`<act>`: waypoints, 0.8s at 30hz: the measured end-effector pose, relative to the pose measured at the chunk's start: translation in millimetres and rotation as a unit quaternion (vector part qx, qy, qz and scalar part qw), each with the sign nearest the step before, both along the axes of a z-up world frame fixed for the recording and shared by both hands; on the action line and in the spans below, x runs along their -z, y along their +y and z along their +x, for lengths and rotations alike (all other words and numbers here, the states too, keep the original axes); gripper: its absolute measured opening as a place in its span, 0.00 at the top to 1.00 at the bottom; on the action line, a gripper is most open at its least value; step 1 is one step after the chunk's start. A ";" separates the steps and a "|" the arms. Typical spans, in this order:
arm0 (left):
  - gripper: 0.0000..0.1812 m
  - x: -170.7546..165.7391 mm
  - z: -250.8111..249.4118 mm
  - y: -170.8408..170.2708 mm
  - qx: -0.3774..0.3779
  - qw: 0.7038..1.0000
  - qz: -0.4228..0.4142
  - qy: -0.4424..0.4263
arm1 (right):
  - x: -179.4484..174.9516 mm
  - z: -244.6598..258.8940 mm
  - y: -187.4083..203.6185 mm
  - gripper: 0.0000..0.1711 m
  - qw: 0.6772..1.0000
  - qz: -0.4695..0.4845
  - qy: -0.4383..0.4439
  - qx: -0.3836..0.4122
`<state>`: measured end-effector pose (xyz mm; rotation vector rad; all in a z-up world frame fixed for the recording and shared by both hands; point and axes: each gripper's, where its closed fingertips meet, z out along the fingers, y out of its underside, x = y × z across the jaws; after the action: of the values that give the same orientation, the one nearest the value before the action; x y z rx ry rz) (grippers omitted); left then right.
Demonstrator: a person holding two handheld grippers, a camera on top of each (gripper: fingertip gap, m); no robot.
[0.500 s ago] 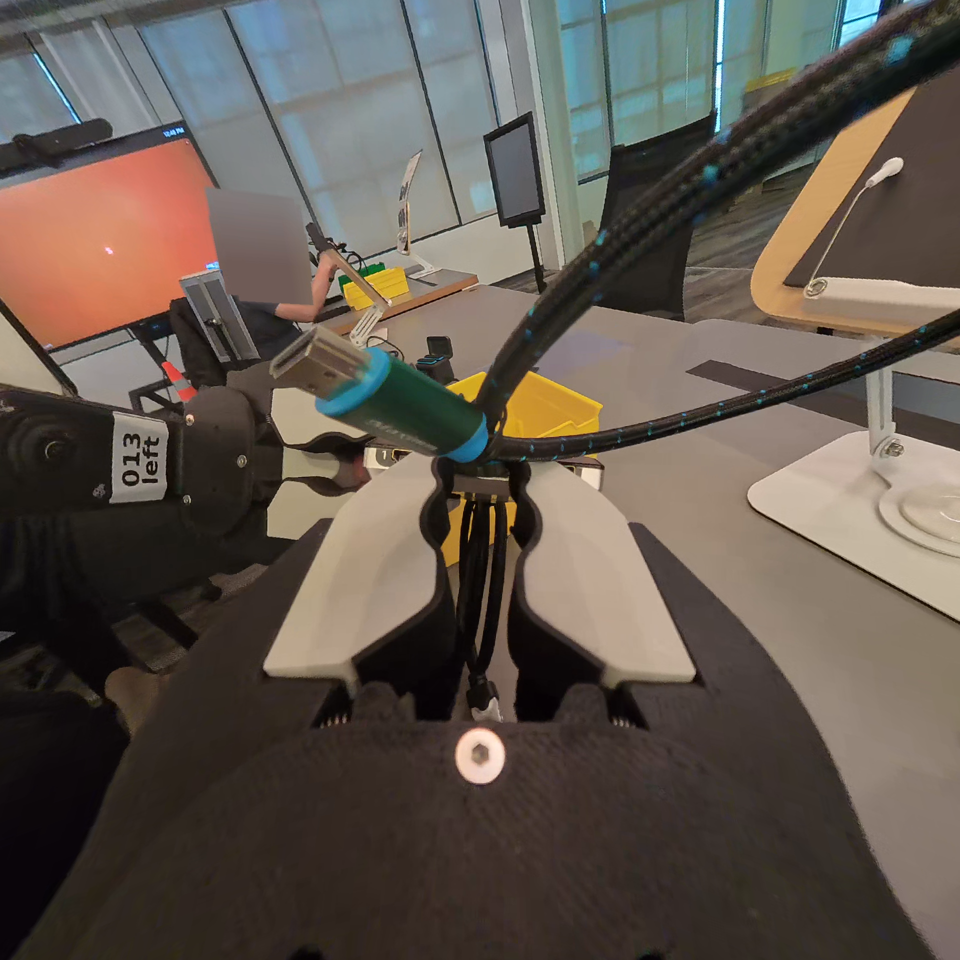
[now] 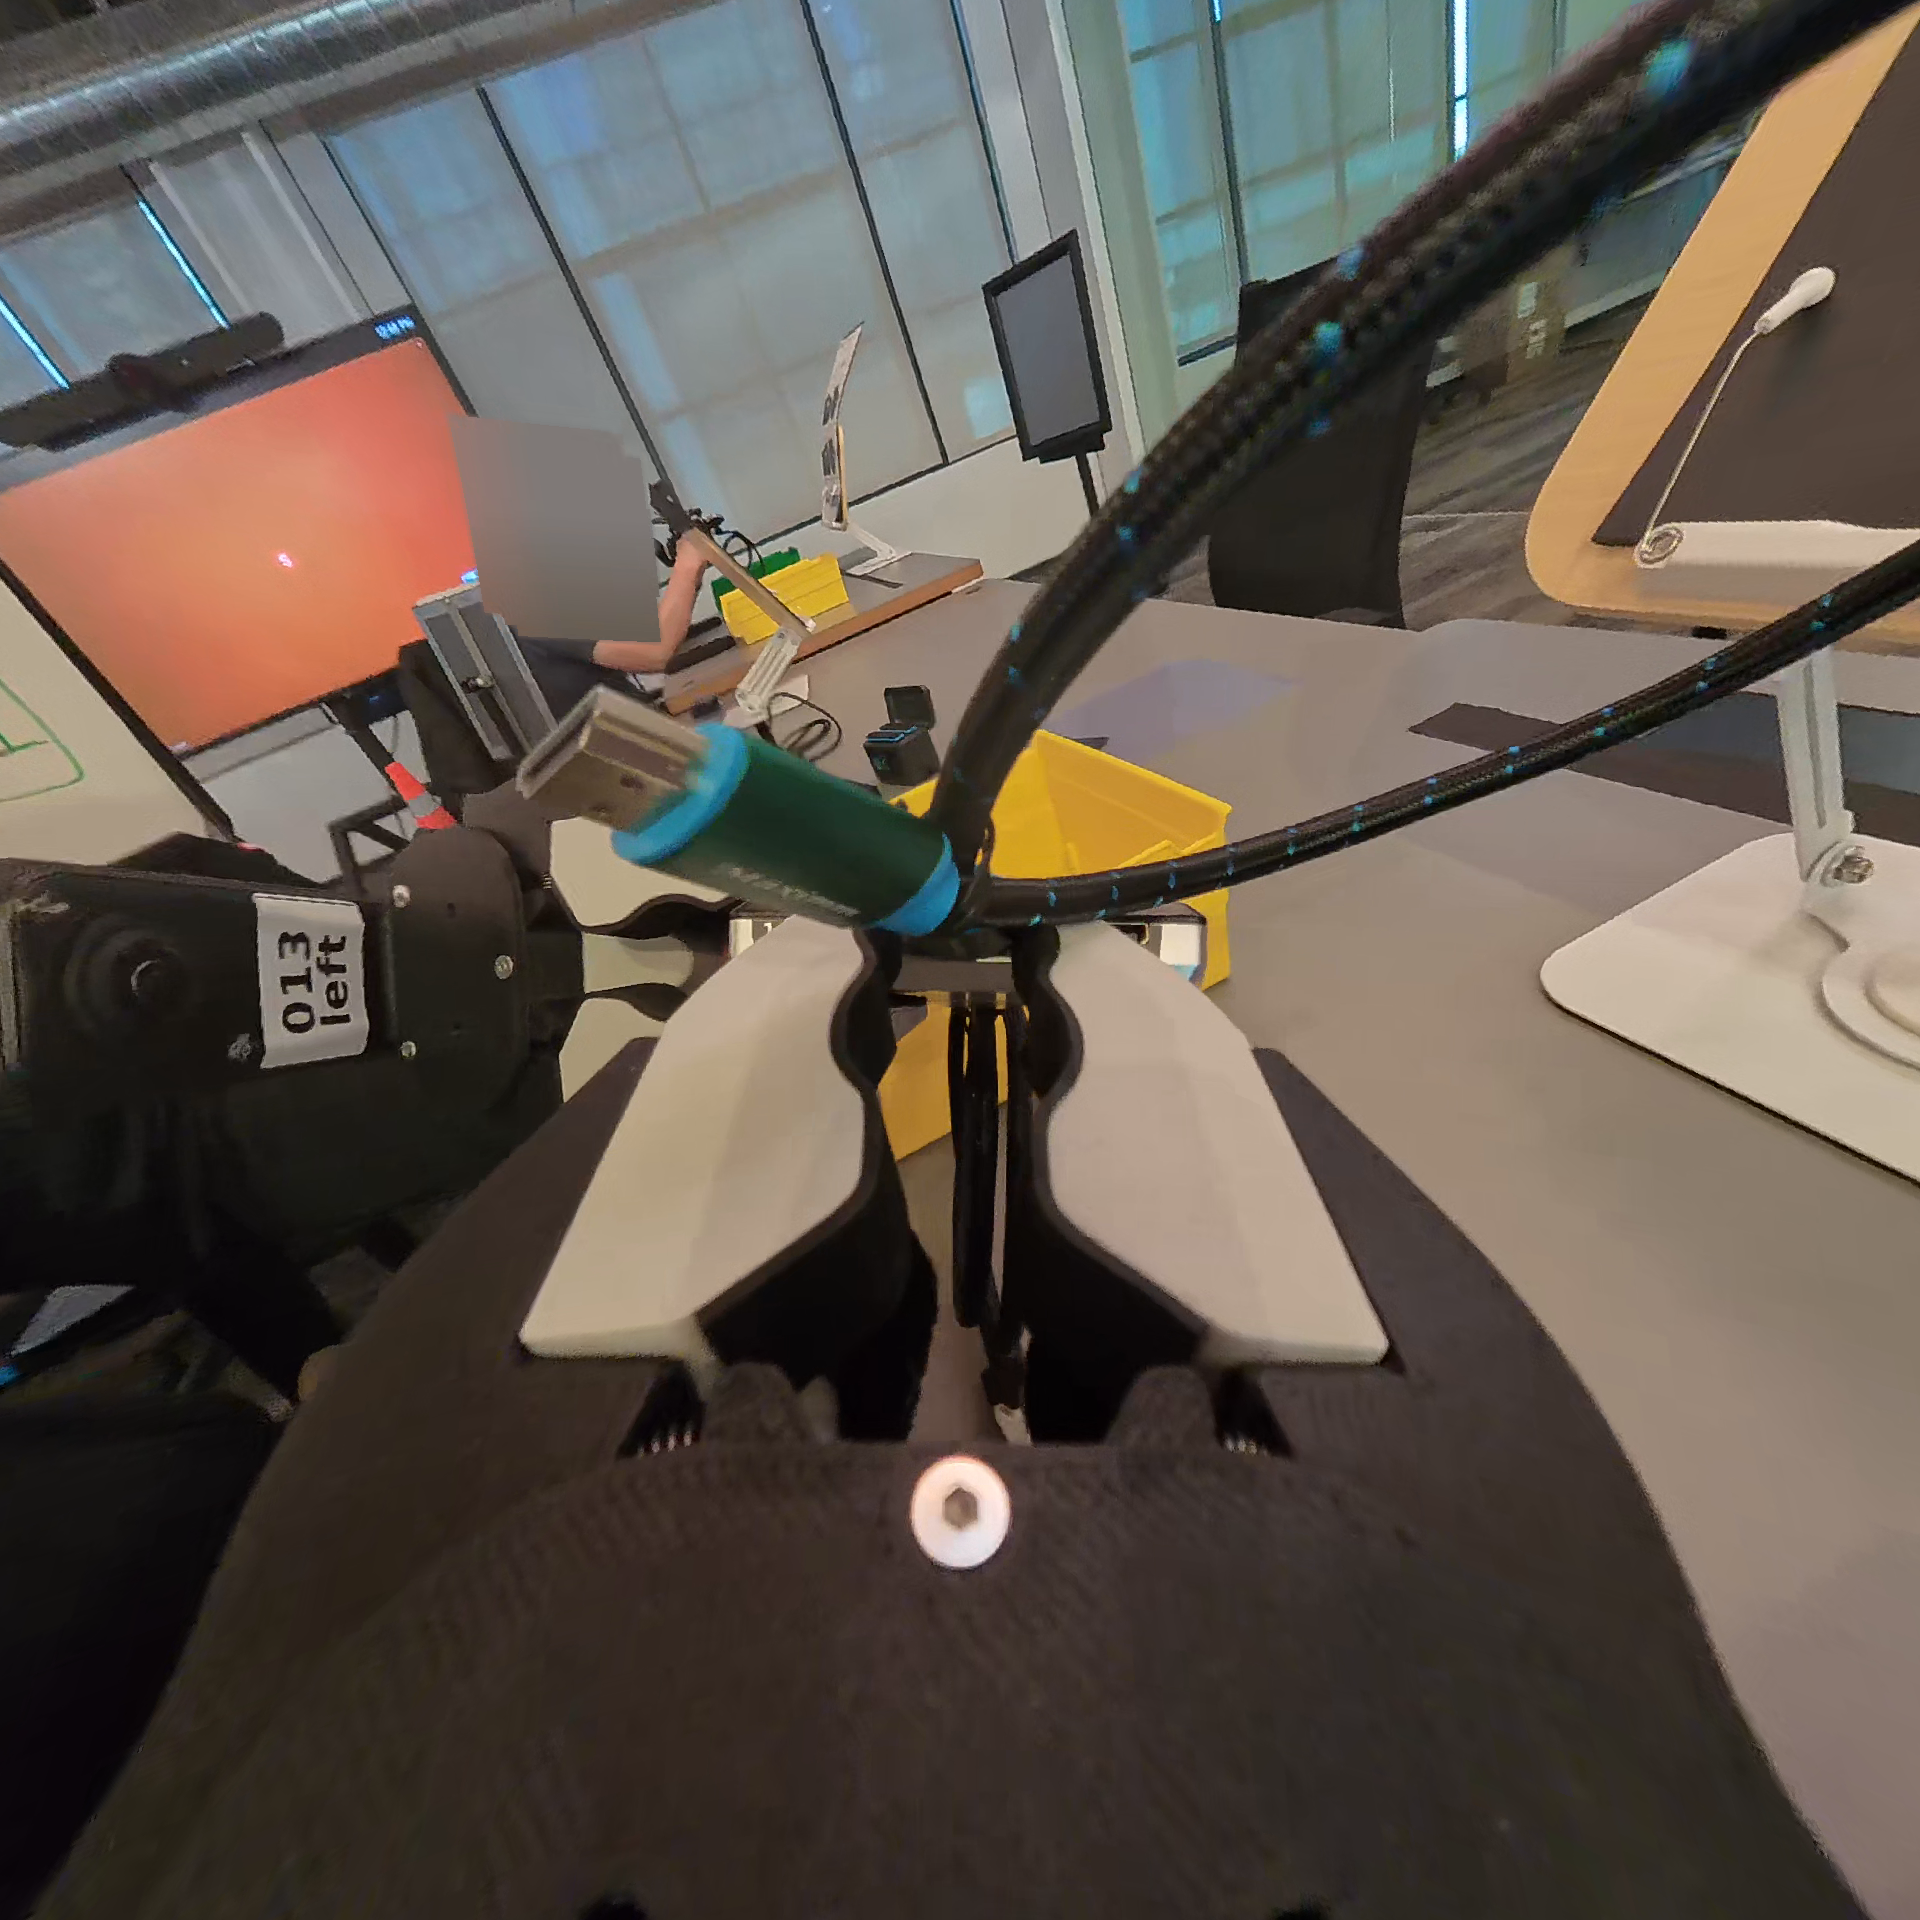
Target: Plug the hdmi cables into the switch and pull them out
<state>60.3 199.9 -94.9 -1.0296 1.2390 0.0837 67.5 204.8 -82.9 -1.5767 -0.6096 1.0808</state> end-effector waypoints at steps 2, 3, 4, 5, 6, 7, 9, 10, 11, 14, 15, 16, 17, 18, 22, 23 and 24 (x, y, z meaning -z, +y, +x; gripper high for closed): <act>0.89 -0.8 0.6 -0.9 0.005 1.000 -0.021 -0.014 | 0.2 0.8 0.2 0.88 1.000 -0.010 0.011 -0.005; 0.89 0.1 0.9 -0.5 0.006 0.999 -0.028 -0.015 | 1.3 1.3 0.9 0.89 1.000 -0.011 0.007 -0.003; 0.89 1.3 1.0 0.3 0.007 0.999 -0.037 -0.018 | 2.4 1.7 1.7 0.89 1.000 -0.010 -0.001 0.002; 0.89 2.8 0.8 1.2 0.004 0.999 -0.046 -0.020 | 3.0 1.8 2.3 0.89 1.000 -0.007 -0.014 0.011; 0.89 3.2 0.6 1.4 0.002 0.998 -0.051 -0.021 | 2.5 1.8 2.1 0.89 0.999 0.004 -0.031 0.020; 0.89 2.7 0.2 1.3 0.003 0.998 -0.060 -0.027 | 1.9 1.9 1.8 0.89 0.998 0.021 -0.053 0.029; 0.89 5.1 -0.4 3.0 0.004 0.996 -0.083 -0.034 | 2.0 1.7 1.5 0.89 0.992 0.056 -0.108 0.046; 0.89 4.7 -0.6 3.1 0.006 0.996 -0.085 -0.039 | 0.8 1.6 0.8 0.89 0.990 0.062 -0.118 0.049; 0.89 3.7 -0.3 2.4 0.009 0.995 -0.089 -0.042 | 0.0 1.9 0.3 0.89 0.991 0.055 -0.112 0.046; 0.89 1.6 0.4 0.7 0.006 0.996 -0.087 -0.034 | 0.5 2.3 1.9 0.89 0.998 0.004 -0.049 0.028; 0.89 2.1 0.0 0.5 0.008 0.996 -0.084 -0.035 | 2.0 1.9 1.9 0.89 0.999 -0.010 -0.037 0.016; 0.89 1.0 0.4 -0.9 0.013 0.997 -0.073 -0.039 | 2.0 1.6 1.9 0.89 0.999 -0.017 -0.028 0.008; 0.89 0.4 0.6 -1.1 0.010 0.997 -0.069 -0.040 | 1.8 1.6 2.1 0.89 1.000 -0.017 -0.025 0.009; 0.89 0.2 1.0 -1.5 0.012 0.996 -0.074 -0.042 | 1.8 2.0 1.8 0.89 0.999 -0.014 -0.028 0.010; 0.77 3.1 -5.4 8.9 0.004 0.996 -0.084 -0.028 | -2.4 1.4 -4.0 0.89 0.999 -0.025 0.002 -0.029; 0.75 6.9 -5.7 10.4 0.002 0.996 -0.087 -0.014 | -1.9 -2.1 -6.6 0.89 0.999 -0.025 0.004 -0.043; 0.77 11.6 -4.6 9.5 0.002 0.996 -0.090 0.004 | -2.8 -6.5 -10.0 0.89 0.998 -0.024 0.011 -0.057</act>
<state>55.7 209.4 -106.5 -1.1829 1.2741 -0.0282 61.0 194.8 -80.1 -1.5848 -0.6702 1.2040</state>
